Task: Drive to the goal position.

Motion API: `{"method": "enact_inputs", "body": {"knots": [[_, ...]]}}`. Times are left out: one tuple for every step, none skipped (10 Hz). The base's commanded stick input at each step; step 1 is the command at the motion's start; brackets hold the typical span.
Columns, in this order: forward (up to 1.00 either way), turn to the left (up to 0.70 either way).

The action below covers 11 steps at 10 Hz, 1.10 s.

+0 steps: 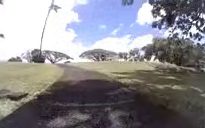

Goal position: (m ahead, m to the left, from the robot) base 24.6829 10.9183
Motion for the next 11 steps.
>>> {"method": "enact_inputs", "body": {"knots": [[0.70, 0.00], [0.70, 0.01], [0.70, 0.02], [0.70, 0.02], [0.70, 0.02], [0.70, 0.02], [0.70, 0.03], [0.70, 0.15], [0.70, 0.35], [0.70, 0.33], [0.70, 0.08]]}}
